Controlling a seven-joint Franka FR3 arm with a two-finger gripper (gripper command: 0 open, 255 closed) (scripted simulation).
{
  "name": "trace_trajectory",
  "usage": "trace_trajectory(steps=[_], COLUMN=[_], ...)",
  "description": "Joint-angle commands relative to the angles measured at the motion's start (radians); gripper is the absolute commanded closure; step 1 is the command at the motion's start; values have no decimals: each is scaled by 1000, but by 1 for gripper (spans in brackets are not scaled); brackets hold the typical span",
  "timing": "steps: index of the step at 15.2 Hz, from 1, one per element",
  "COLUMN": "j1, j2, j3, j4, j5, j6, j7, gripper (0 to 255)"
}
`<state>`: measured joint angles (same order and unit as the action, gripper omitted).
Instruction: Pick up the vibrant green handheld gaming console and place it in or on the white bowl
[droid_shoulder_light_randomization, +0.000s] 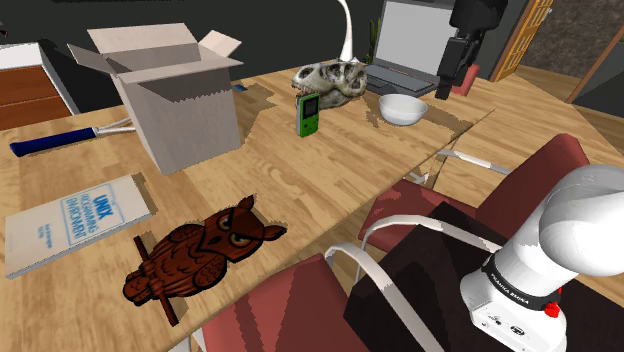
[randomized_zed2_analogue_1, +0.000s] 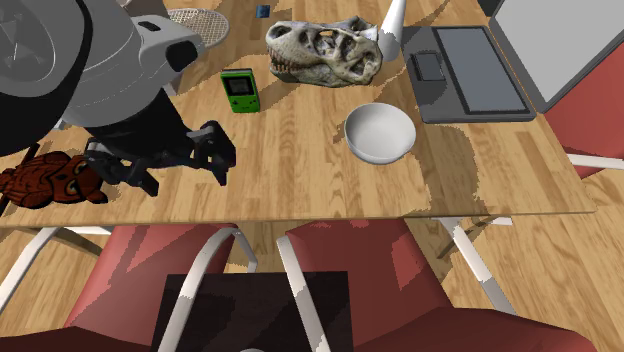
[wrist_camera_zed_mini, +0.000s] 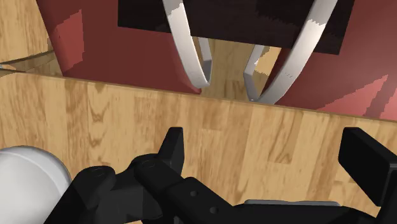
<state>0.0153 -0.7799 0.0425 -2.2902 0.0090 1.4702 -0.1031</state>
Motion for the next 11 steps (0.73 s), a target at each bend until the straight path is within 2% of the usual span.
trace_trajectory(steps=[1,11], j1=[0,45], j2=[0,323], j3=[0,-135], j4=[0,121], j5=[0,-72], j6=[0,217], j7=[0,-347], gripper=[0,0])
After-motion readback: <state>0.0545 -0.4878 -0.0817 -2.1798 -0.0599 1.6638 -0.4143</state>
